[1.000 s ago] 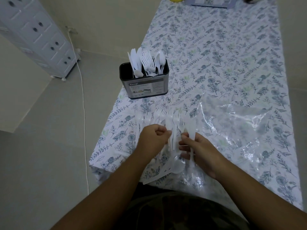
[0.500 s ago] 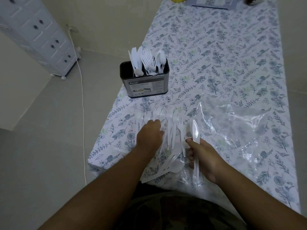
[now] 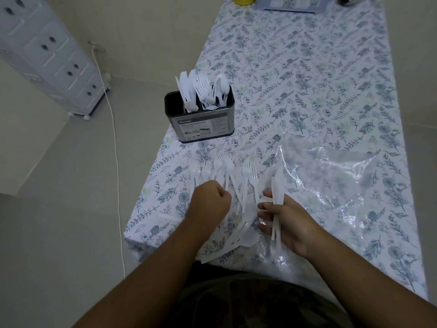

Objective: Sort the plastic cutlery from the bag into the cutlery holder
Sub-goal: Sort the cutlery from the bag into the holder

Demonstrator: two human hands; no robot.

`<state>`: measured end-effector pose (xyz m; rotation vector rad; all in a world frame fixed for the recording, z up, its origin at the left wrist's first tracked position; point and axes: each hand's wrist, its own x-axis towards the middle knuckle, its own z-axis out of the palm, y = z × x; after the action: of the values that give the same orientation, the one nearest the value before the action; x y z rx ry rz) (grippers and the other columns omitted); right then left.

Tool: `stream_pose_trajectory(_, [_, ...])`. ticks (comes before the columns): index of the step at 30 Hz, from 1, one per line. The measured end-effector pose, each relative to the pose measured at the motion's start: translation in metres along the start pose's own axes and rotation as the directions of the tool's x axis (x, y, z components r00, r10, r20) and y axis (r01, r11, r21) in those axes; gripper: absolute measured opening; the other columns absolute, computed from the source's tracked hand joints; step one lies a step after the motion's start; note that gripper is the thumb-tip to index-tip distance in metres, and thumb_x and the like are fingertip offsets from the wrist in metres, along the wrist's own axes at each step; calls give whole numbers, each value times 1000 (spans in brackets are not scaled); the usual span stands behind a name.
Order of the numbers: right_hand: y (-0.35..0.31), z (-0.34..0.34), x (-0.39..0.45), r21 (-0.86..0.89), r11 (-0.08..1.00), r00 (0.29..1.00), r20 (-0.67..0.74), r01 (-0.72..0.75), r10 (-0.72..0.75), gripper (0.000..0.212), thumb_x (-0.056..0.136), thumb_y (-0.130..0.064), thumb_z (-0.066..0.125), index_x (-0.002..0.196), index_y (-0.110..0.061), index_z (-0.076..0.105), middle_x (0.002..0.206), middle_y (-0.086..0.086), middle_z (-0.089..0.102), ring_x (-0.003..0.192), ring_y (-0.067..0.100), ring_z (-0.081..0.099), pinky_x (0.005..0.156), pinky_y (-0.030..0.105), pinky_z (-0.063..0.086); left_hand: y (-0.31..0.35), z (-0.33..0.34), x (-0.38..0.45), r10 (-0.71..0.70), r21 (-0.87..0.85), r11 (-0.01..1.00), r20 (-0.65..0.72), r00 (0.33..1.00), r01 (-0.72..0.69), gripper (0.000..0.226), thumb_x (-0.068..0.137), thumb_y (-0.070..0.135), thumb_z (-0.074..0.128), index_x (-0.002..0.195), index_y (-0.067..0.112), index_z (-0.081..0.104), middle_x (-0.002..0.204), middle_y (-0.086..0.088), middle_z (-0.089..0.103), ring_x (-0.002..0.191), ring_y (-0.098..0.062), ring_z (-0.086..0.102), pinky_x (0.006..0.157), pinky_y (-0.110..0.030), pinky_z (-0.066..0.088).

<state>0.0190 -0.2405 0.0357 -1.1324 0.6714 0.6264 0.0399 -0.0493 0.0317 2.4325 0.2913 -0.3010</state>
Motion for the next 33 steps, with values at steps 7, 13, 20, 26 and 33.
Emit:
stream_pose_trajectory(7, [3,10,4,-79,996,998,40,46,-43,26,102,-20,60,124,-8,65,115,22,73,107,40,72,92,53,59,15,21,-24,302,-166,945,119,946,-281,11,92,22,64,85,15,69,65,13,60,59,5,58,54,-9,41])
stream_pose_trajectory(13, [3,-1,7,78,996,998,-41,-51,54,10,96,-3,50,99,-6,59,74,14,57,65,25,58,66,44,58,-10,26,0,162,71,984,66,985,-166,20,93,23,58,109,12,58,88,0,58,76,-15,55,62,-26,42])
stream_pose_trajectory(20, [2,-12,3,67,995,990,-112,-78,85,11,92,-5,51,99,-12,55,65,4,54,50,17,47,51,31,40,4,40,10,72,202,975,114,991,-94,19,86,24,60,96,13,48,85,0,50,80,-18,52,62,-27,39])
stream_pose_trajectory(26, [2,-12,1,61,996,993,-98,-66,72,15,99,-4,47,107,-9,58,69,7,50,54,17,43,54,31,37,-1,25,13,-45,255,967,104,994,17,20,86,17,60,76,16,42,74,3,45,66,-13,47,48,-22,30])
stream_pose_trajectory(33, [3,-8,0,25,998,995,-76,-66,67,19,100,-3,48,114,-7,60,67,6,51,57,17,45,54,31,37,-10,18,7,-97,150,985,53,994,88,9,87,17,58,85,9,55,82,-5,59,66,-13,49,53,-26,40])
